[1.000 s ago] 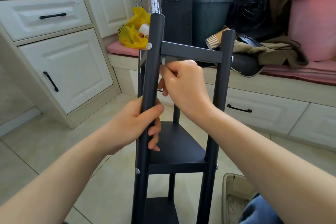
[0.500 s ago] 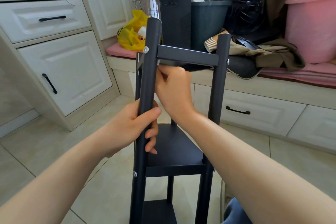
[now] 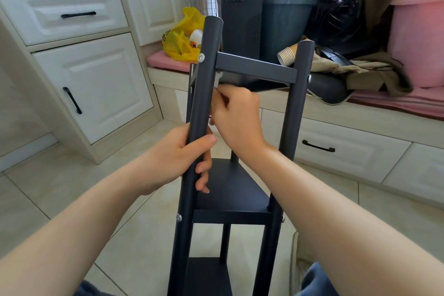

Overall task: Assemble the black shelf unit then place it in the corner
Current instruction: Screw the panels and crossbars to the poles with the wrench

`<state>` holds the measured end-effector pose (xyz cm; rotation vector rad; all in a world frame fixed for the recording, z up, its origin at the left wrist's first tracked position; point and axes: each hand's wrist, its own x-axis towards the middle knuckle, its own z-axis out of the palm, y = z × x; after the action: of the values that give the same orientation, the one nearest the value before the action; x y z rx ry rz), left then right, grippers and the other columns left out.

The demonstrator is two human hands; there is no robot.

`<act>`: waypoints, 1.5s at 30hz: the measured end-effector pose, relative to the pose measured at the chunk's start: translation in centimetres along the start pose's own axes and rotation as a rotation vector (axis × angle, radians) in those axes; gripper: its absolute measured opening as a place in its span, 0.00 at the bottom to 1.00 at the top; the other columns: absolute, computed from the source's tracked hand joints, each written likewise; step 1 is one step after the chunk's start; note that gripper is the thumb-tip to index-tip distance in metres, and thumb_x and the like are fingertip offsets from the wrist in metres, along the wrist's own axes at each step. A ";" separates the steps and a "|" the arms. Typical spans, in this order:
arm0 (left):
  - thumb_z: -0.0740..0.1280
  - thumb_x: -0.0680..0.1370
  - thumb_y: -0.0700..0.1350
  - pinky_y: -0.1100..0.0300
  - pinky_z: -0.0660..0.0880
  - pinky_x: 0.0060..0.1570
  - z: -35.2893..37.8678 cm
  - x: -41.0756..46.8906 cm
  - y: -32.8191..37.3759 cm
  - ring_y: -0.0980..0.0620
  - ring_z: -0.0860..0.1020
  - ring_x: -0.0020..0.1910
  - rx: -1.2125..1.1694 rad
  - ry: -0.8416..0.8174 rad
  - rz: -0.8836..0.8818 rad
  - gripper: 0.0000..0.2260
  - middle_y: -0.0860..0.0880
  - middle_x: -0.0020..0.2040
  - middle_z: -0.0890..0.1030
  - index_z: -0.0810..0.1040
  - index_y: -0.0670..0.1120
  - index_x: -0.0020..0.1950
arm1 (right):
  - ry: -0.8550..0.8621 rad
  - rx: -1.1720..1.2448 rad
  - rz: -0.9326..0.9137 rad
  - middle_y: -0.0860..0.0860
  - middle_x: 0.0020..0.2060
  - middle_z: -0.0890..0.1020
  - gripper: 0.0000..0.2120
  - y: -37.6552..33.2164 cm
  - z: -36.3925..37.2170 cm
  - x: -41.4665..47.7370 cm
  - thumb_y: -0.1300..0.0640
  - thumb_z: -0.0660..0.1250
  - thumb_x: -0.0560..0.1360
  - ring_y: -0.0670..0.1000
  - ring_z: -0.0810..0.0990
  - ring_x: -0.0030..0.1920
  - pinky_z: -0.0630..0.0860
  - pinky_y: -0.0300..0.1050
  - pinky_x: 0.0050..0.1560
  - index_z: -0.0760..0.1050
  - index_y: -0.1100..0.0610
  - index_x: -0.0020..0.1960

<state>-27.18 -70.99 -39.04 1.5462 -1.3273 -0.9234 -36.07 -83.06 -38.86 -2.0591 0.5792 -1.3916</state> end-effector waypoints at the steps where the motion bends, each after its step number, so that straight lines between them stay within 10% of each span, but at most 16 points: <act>1: 0.60 0.85 0.47 0.45 0.83 0.36 0.1 0.1 0.0 0.46 0.75 0.24 0.007 0.011 0.000 0.12 0.48 0.28 0.70 0.67 0.42 0.45 | -0.030 -0.010 0.010 0.51 0.26 0.77 0.17 0.1 -0.3 -0.2 0.63 0.63 0.80 0.49 0.79 0.30 0.75 0.48 0.34 0.72 0.58 0.32; 7: 0.65 0.83 0.41 0.45 0.82 0.32 0.7 0.6 0.1 0.45 0.74 0.22 -0.007 0.098 -0.002 0.10 0.48 0.26 0.70 0.64 0.44 0.46 | -0.176 -0.078 -0.003 0.46 0.24 0.73 0.13 -0.1 -3.7 -1.7 0.62 0.63 0.81 0.46 0.74 0.26 0.69 0.36 0.28 0.81 0.63 0.40; 15: 0.66 0.80 0.36 0.48 0.81 0.30 0.5 1.2 -0.7 0.47 0.71 0.21 0.034 0.252 0.068 0.10 0.48 0.27 0.71 0.65 0.46 0.47 | -0.203 -0.199 -0.059 0.54 0.27 0.77 0.13 0.5 -7.8 -3.2 0.61 0.65 0.80 0.54 0.75 0.29 0.72 0.50 0.36 0.80 0.65 0.40; 20: 0.66 0.81 0.37 0.50 0.81 0.32 0.1 1.1 -0.7 0.48 0.71 0.22 -0.016 0.221 0.062 0.11 0.49 0.27 0.71 0.65 0.45 0.46 | -0.152 -0.267 0.058 0.51 0.37 0.78 0.09 1.0 -9.0 -3.3 0.58 0.68 0.79 0.48 0.76 0.39 0.74 0.42 0.42 0.84 0.60 0.44; 24: 0.67 0.81 0.38 0.51 0.81 0.33 0.0 1.0 -0.7 0.48 0.71 0.24 -0.022 0.220 0.055 0.11 0.49 0.28 0.71 0.65 0.45 0.47 | -0.006 -0.153 0.226 0.46 0.42 0.72 0.05 1.1 -9.8 -2.9 0.54 0.70 0.77 0.44 0.72 0.47 0.69 0.29 0.46 0.85 0.52 0.47; 33: 0.69 0.81 0.43 0.53 0.81 0.35 -0.2 1.3 -1.6 0.51 0.70 0.25 -0.074 0.193 0.090 0.10 0.50 0.29 0.70 0.67 0.46 0.47 | -0.143 0.432 0.641 0.51 0.48 0.86 0.10 1.4 -10.3 -1.8 0.59 0.68 0.77 0.52 0.83 0.55 0.82 0.55 0.53 0.86 0.56 0.40; 45: 0.67 0.82 0.41 0.57 0.79 0.35 -1.2 1.9 -3.1 0.51 0.68 0.26 -0.085 0.252 0.130 0.08 0.50 0.29 0.69 0.69 0.47 0.47 | -0.053 0.452 0.530 0.54 0.43 0.86 0.12 0.0 -9.1 -1.7 0.61 0.69 0.76 0.50 0.83 0.47 0.82 0.44 0.46 0.86 0.55 0.35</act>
<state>-24.75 -72.52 -41.59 1.4409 -1.1777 -0.6709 -45.16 -84.02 -37.36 -1.4422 0.6559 -1.0328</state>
